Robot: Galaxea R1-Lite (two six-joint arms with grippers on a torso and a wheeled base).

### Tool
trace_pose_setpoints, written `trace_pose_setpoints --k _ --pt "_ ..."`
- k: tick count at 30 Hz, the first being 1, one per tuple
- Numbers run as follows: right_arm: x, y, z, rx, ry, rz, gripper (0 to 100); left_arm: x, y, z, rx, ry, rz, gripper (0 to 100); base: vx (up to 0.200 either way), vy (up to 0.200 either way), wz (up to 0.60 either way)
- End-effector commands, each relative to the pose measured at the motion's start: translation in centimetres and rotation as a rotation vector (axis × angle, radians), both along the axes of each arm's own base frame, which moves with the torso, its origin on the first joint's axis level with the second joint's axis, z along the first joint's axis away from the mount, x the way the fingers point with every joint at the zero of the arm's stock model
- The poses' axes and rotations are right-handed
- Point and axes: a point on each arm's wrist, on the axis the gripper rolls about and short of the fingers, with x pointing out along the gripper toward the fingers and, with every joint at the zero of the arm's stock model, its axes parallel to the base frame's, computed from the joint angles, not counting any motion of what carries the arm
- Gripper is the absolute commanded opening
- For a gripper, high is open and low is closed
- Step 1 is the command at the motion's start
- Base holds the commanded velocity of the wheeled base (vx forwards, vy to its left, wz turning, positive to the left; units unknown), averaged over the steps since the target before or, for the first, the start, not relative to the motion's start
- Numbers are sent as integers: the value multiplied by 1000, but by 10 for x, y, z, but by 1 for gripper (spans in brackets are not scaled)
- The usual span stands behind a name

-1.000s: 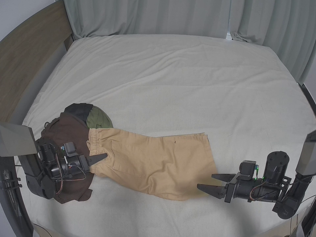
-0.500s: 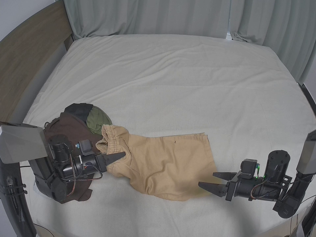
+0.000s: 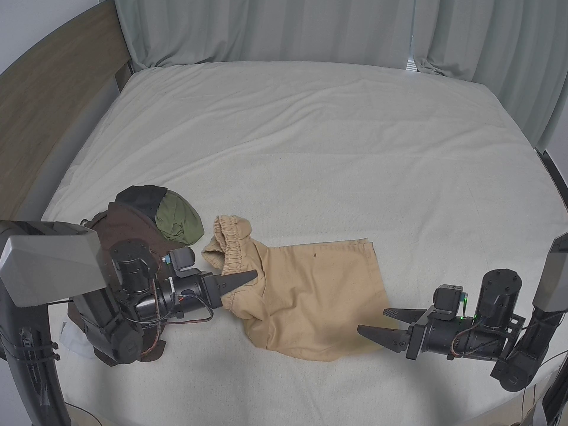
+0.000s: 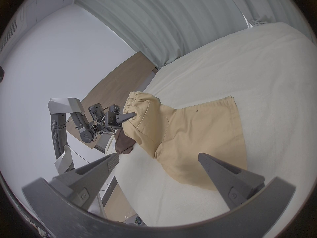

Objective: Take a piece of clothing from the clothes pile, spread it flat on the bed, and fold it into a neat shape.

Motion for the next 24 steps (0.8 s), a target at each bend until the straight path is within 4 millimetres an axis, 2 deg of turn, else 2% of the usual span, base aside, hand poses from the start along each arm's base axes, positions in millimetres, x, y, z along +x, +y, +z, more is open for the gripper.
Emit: trace_pose_setpoints --k 1,8,17,24 --pt "2 -2 1 3 -6 -9 100 2 -12 0 -13 -5 -28 0 0 0 0" --pt "9 -6 5 15 -29 -40 100 5 -27 -8 -15 4 -64 0 0 0 0" --pt "18 -16 7 20 -44 -90 100 8 -45 -1 -64 17 -102 0 0 0 0" --pt "24 -22 9 26 -61 -124 100 14 -59 -7 -77 26 -127 0 0 0 0"
